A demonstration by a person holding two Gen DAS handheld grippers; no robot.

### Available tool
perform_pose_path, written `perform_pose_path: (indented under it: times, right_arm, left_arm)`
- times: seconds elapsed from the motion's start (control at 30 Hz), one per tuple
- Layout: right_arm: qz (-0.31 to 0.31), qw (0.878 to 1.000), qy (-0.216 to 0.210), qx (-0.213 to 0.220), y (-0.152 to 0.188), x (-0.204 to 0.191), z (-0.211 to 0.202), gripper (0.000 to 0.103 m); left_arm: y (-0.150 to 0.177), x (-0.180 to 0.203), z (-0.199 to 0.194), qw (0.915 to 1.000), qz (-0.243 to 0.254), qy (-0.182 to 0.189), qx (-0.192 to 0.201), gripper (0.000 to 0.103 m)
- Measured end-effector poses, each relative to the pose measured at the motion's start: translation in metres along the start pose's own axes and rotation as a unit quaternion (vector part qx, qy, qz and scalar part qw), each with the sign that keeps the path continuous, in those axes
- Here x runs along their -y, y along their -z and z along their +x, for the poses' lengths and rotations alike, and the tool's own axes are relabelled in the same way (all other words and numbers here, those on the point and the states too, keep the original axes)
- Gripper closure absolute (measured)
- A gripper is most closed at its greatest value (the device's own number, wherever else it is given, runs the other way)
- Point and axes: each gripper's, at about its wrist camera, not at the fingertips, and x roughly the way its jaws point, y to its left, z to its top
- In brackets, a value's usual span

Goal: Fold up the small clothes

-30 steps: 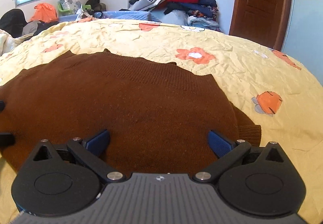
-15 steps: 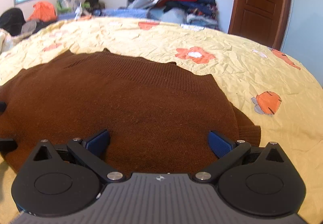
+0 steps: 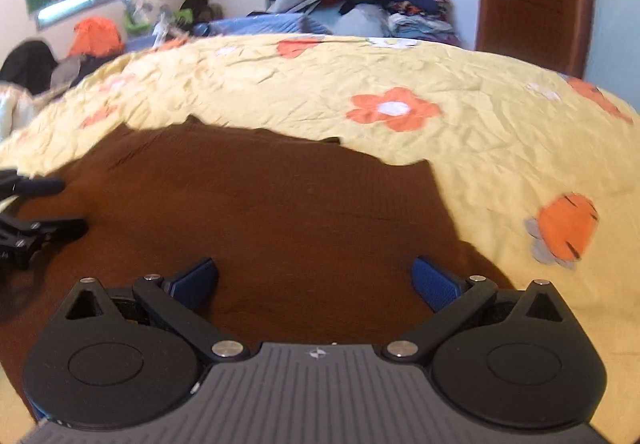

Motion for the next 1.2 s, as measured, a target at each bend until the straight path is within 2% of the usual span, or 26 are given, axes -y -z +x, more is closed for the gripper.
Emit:
perform_pose_path:
  times: [0.07, 0.13, 0.2, 0.23, 0.33, 0.37, 0.47, 0.5, 0.57, 0.6, 0.63, 0.67, 0.7, 0.77, 0.8, 0.83, 0.87, 0.9, 0.93, 0.97, 1.0, 1.03, 1.07, 1.1, 1.17, 1.2]
  right_arm:
    - [-0.012, 1.000, 0.002, -0.007, -0.003, -0.005, 0.000, 0.000]
    - [0.009, 1.000, -0.004, -0.012, -0.009, -0.002, -0.008, 0.000]
    - [0.058, 0.998, -0.016, 0.021, -0.013, 0.015, -0.027, 0.000]
    - [0.080, 0.996, -0.020, 0.037, -0.014, 0.027, -0.033, 0.000]
    - [0.122, 0.992, 0.018, 0.028, -0.024, 0.059, -0.027, 0.000]
    - [0.127, 0.991, 0.033, 0.017, -0.029, 0.066, -0.019, 0.005]
    - [0.130, 0.991, 0.026, -0.020, -0.044, 0.078, 0.010, 0.010]
    - [0.125, 0.991, 0.022, -0.029, -0.048, 0.078, 0.020, 0.013]
    - [0.102, 0.994, 0.025, -0.039, -0.054, 0.072, 0.036, 0.015]
    - [0.084, 0.996, 0.020, -0.036, -0.055, 0.068, 0.039, 0.033]
    - [0.067, 0.997, 0.000, -0.033, -0.056, 0.064, 0.040, 0.052]
    - [0.071, 0.996, -0.019, -0.042, -0.060, 0.064, 0.043, 0.089]
    - [0.083, 0.995, -0.029, -0.038, -0.063, 0.066, 0.041, 0.089]
    - [0.079, 0.997, -0.018, 0.009, -0.068, 0.069, 0.027, 0.089]
    - [0.098, 0.995, -0.015, 0.025, -0.069, 0.077, 0.024, 0.089]
    - [0.121, 0.992, -0.015, 0.024, -0.065, 0.085, 0.027, 0.089]
    - [0.129, 0.992, -0.008, 0.005, -0.059, 0.088, 0.036, 0.089]
    - [0.116, 0.993, 0.001, 0.012, -0.051, 0.087, 0.043, 0.091]
    - [0.107, 0.994, 0.007, 0.019, -0.047, 0.082, 0.042, 0.091]
    - [0.111, 0.994, 0.007, 0.017, -0.047, 0.081, 0.039, 0.081]
    - [0.120, 0.993, 0.001, 0.013, -0.047, 0.080, 0.035, 0.059]
    - [0.126, 0.992, -0.001, 0.007, -0.047, 0.077, 0.029, 0.042]
    - [0.127, 0.992, 0.008, 0.008, -0.048, 0.073, 0.022, 0.013]
    - [0.122, 0.992, 0.021, 0.027, -0.046, 0.066, 0.010, 0.006]
    - [0.097, 0.993, 0.017, 0.063, -0.042, 0.049, -0.015, 0.005]
    - [0.088, 0.994, 0.007, 0.068, -0.041, 0.041, -0.023, 0.005]
  left_arm:
    - [-0.003, 0.000, -0.008, 0.9999, 0.002, -0.015, 0.000, 0.009]
    - [-0.006, -0.001, -0.024, 0.9992, 0.004, -0.029, 0.027, 0.010]
    - [-0.011, -0.014, -0.036, 0.9978, -0.009, -0.025, 0.061, 0.009]
    - [-0.020, -0.025, -0.034, 0.9976, -0.021, -0.024, 0.062, 0.009]
    - [-0.045, -0.053, -0.005, 0.9968, -0.066, -0.035, 0.030, 0.009]
    - [-0.054, -0.063, 0.012, 0.9961, -0.081, -0.034, 0.007, 0.009]
    - [-0.071, -0.083, 0.056, 0.9908, -0.121, -0.022, -0.056, 0.012]
    - [-0.073, -0.086, 0.067, 0.9892, -0.128, -0.010, -0.071, 0.027]
    - [-0.078, -0.082, 0.076, 0.9905, -0.116, -0.012, -0.072, 0.050]
    - [-0.080, -0.078, 0.076, 0.9914, -0.110, -0.009, -0.071, 0.076]
    - [-0.083, -0.077, 0.076, 0.9914, -0.109, -0.002, -0.073, 0.094]
    - [-0.084, -0.075, 0.073, 0.9922, -0.105, -0.008, -0.066, 0.095]
    - [-0.086, -0.072, 0.070, 0.9941, -0.093, -0.024, -0.051, 0.097]
    - [-0.084, -0.068, 0.067, 0.9956, -0.065, -0.061, -0.026, 0.098]
    - [-0.083, -0.071, 0.074, 0.9945, -0.063, -0.077, -0.032, 0.098]
    - [-0.077, -0.074, 0.083, 0.9932, -0.067, -0.083, -0.046, 0.098]
    - [-0.073, -0.074, 0.083, 0.9938, -0.060, -0.090, -0.026, 0.098]
    - [-0.071, -0.071, 0.081, 0.9941, -0.053, -0.093, -0.020, 0.098]
    - [-0.072, -0.070, 0.078, 0.9941, -0.053, -0.092, -0.022, 0.098]
    - [-0.073, -0.070, 0.074, 0.9943, -0.053, -0.090, -0.022, 0.097]
    - [-0.073, -0.071, 0.068, 0.9939, -0.056, -0.093, -0.019, 0.092]
    - [-0.073, -0.074, 0.060, 0.9923, -0.068, -0.102, -0.014, 0.090]
    - [-0.072, -0.078, 0.049, 0.9895, -0.090, -0.112, -0.006, 0.088]
    - [-0.071, -0.082, 0.037, 0.9868, -0.117, -0.112, 0.002, 0.085]
    - [-0.065, -0.083, 0.015, 0.9831, -0.165, -0.078, 0.019, 0.077]
    - [-0.062, -0.079, 0.009, 0.9829, -0.172, -0.062, 0.020, 0.065]
